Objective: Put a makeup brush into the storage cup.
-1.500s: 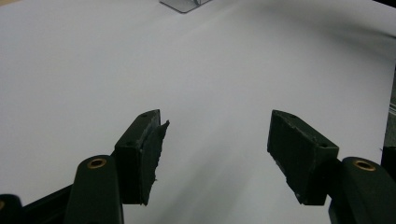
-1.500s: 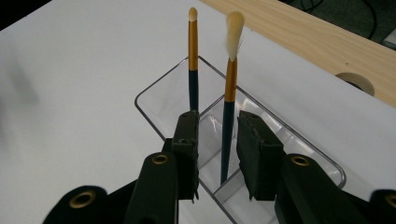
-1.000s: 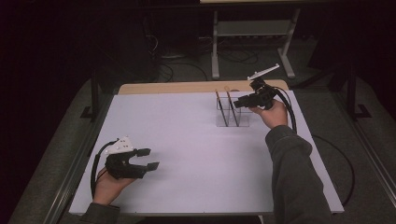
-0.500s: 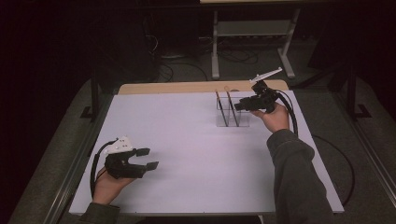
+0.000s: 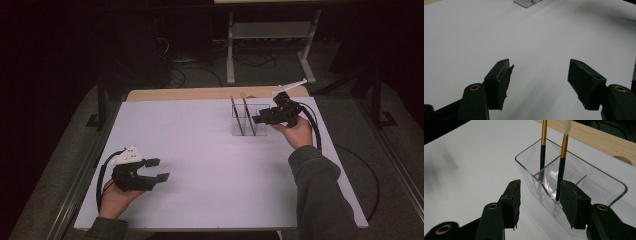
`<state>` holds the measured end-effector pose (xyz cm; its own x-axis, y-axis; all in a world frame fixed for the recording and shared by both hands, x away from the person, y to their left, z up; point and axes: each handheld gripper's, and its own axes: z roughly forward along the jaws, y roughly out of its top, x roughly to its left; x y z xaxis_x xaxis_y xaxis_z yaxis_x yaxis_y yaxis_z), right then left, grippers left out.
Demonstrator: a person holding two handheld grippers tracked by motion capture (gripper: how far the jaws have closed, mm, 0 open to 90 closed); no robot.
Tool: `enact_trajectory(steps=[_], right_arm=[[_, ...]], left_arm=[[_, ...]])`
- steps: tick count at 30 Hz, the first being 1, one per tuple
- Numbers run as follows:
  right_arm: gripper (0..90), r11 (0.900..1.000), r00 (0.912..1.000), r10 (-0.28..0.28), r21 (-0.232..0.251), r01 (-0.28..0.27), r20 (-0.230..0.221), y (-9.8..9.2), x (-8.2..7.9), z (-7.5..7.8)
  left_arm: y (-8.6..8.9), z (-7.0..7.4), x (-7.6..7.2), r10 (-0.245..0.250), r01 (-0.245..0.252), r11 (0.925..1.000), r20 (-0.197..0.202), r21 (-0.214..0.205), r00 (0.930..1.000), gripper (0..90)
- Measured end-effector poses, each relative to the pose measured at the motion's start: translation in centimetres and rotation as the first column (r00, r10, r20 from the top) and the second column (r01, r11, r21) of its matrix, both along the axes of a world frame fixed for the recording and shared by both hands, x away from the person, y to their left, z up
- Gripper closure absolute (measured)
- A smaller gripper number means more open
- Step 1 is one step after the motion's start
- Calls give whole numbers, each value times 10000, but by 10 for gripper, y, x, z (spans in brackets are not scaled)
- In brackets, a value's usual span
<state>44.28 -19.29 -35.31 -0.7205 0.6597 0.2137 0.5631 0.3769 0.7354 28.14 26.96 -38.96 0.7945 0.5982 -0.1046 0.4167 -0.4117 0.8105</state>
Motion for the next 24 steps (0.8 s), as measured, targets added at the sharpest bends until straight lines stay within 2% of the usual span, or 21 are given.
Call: enact_trajectory(steps=[2,3,8,9,10,12,15,24], right_arm=[[488,9999,9999,-79,92,79,-95,0,-3,0],[486,10000,10000,-17,81,17,30,0,-3,-1],[480,9999,10000,-33,154,33,-6,-3,-8,-1],[476,9999,9999,14,169,-17,138,-4,-9,-1],[475,9997,10000,-65,224,65,26,-4,-11,-1],[467,9997,9999,-4,244,0,166,-5,-13,-2],[457,9996,9999,-73,283,70,101,-6,-16,-2],[444,9995,9996,22,319,-31,281,-7,-24,-3]], left_arm=[[0,0,0,-4,4,10000,-12,2,10000,335],[0,0,0,6,-6,10000,-32,-9,10000,334],[0,-1,0,48,-47,10000,-52,18,10000,330],[-1,-1,0,51,-51,10000,-56,21,10000,330],[-1,-1,1,38,-38,10000,-44,44,10000,330],[-1,-2,1,19,-18,10000,-18,87,10000,330],[-1,-2,1,13,-13,10000,-56,87,10000,330],[-1,-3,1,39,-39,10000,-111,60,9999,330]])
